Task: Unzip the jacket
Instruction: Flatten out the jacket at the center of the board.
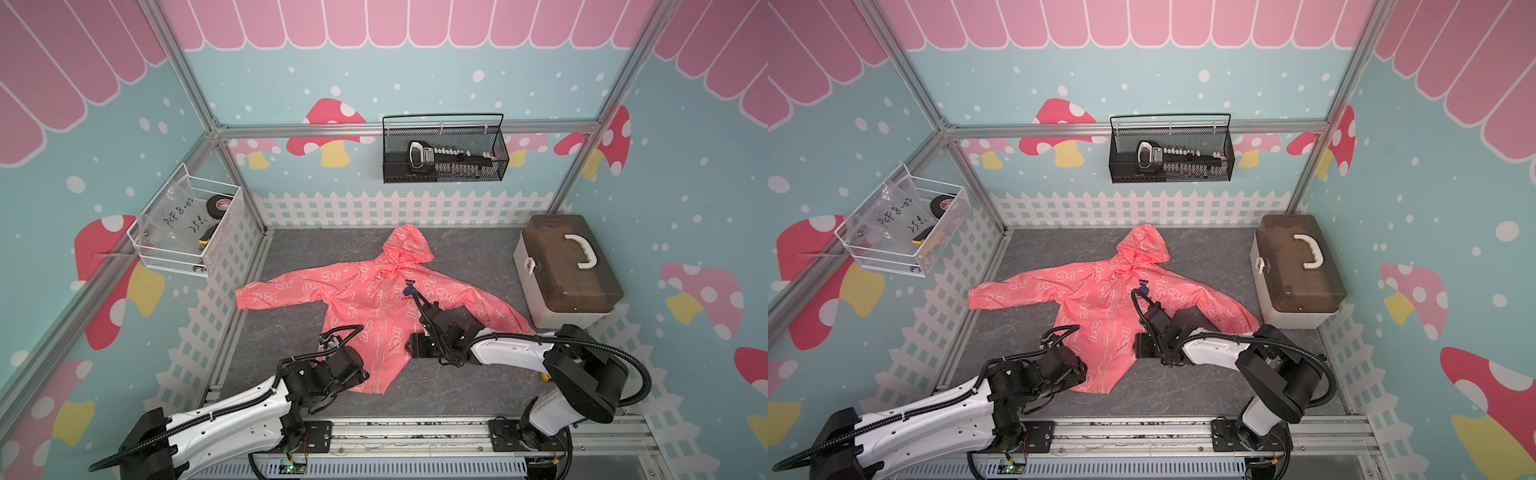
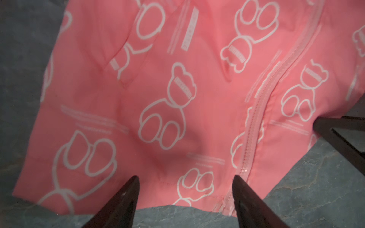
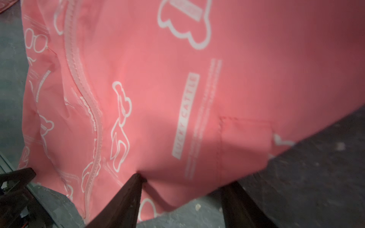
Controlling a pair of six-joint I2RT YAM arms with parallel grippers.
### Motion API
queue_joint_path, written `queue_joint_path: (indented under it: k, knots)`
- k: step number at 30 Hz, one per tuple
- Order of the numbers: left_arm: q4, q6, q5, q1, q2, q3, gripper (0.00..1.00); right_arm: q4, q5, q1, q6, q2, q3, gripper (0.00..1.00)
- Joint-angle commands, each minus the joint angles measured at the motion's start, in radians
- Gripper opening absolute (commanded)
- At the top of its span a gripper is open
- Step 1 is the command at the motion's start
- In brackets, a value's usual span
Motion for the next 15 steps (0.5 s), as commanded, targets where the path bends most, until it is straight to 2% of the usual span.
queue_joint_path:
  k: [1,3,6,11,13,15]
  knots:
    - [-0.004,-0.189,-0.033,-0.054,-0.046,-0.064,0.74,0.053,0.043,0.021,0.084,0.056,-0.015,0.57]
    - [0.004,-0.261,-0.048,-0.094,-0.074,-0.106,0.74,0.039,0.063,0.038,0.070,0.079,0.009,0.56]
    - [0.042,-0.334,-0.067,-0.136,-0.107,-0.160,0.73,0.056,0.068,0.051,0.071,0.108,0.023,0.48]
    - [0.082,-0.352,-0.121,-0.137,-0.107,-0.178,0.69,0.066,0.079,0.054,0.062,0.116,0.043,0.22]
    - [0.082,-0.349,-0.151,-0.138,-0.101,-0.181,0.61,0.053,0.101,0.054,0.051,0.100,0.044,0.14]
    - [0.077,-0.335,-0.195,-0.138,-0.106,-0.177,0.39,0.020,0.132,0.057,0.035,0.071,0.045,0.08]
